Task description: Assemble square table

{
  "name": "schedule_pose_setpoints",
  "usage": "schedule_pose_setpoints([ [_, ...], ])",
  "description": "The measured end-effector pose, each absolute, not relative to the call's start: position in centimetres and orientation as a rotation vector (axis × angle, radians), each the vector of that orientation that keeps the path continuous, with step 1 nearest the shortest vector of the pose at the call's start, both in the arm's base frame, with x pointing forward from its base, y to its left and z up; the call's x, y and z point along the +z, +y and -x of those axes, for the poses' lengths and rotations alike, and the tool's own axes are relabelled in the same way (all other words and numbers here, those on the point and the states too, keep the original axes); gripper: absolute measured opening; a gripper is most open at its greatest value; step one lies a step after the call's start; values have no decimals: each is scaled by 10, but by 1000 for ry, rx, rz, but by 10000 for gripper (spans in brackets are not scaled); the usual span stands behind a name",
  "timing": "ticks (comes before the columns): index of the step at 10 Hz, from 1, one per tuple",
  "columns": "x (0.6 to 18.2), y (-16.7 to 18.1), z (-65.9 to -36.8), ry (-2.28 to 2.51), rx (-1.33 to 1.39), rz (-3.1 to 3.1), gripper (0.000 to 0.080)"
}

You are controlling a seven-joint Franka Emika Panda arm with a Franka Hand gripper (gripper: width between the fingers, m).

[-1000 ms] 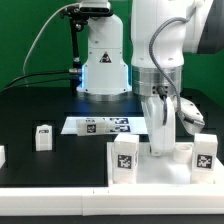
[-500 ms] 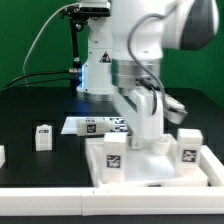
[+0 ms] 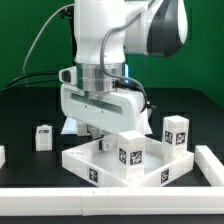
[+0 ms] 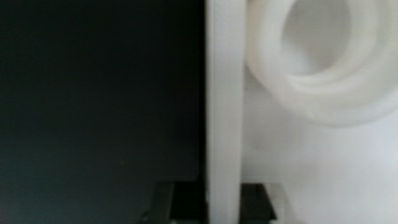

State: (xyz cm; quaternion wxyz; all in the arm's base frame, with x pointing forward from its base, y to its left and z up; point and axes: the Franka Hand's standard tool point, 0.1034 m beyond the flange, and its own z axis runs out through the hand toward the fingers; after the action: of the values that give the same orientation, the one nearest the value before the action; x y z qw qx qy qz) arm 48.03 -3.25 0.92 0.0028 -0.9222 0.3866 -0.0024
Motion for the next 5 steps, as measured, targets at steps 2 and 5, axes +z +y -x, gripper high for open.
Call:
schedule_pose_setpoints([
  [2, 18, -46, -499, 823, 32, 2992, 57],
  [5, 21, -53, -528, 415, 61, 3062, 58],
])
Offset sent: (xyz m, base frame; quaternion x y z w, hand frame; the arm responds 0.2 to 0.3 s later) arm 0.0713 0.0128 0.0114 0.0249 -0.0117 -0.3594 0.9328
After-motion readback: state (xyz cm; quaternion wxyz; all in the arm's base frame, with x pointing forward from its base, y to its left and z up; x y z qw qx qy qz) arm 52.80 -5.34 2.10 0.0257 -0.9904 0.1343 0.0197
